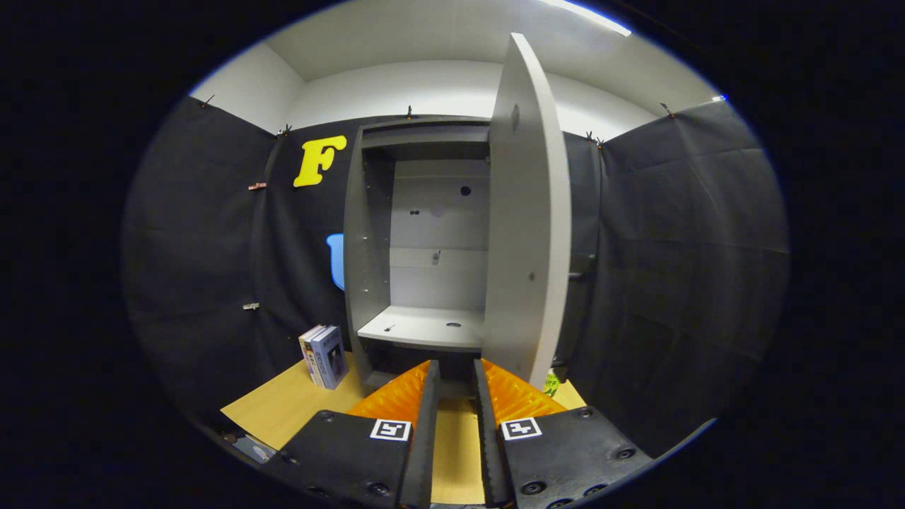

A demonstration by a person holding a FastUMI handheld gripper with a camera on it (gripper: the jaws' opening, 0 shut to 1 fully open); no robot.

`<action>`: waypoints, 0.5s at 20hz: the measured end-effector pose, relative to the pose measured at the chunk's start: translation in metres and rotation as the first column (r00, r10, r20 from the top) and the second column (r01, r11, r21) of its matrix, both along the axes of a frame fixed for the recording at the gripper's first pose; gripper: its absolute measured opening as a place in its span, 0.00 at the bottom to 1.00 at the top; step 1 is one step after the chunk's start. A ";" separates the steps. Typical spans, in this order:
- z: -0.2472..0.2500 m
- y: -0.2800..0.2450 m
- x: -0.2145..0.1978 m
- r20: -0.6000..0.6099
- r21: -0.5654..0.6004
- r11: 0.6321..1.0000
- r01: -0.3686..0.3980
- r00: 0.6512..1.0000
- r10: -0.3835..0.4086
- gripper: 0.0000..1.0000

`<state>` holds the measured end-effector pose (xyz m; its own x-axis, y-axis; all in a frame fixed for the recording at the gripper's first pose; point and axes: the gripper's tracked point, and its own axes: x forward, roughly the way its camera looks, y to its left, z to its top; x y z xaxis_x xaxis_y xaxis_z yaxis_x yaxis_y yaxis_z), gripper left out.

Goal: Open the shoe cabinet door, grab the shoes and put them into the shoe cabinet, then close the shoe cabinet door.

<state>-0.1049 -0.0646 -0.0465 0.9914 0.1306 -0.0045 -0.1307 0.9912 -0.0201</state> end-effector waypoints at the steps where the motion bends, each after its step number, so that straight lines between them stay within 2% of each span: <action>1: -0.011 0.012 0.005 -0.013 0.006 1.000 -0.011 1.000 0.011 0.32; 5: -0.068 0.070 0.024 -0.075 0.011 0.998 -0.056 0.996 0.057 0.32; 10: -0.151 0.111 0.053 -0.154 -0.015 1.000 -0.002 0.988 0.000 0.31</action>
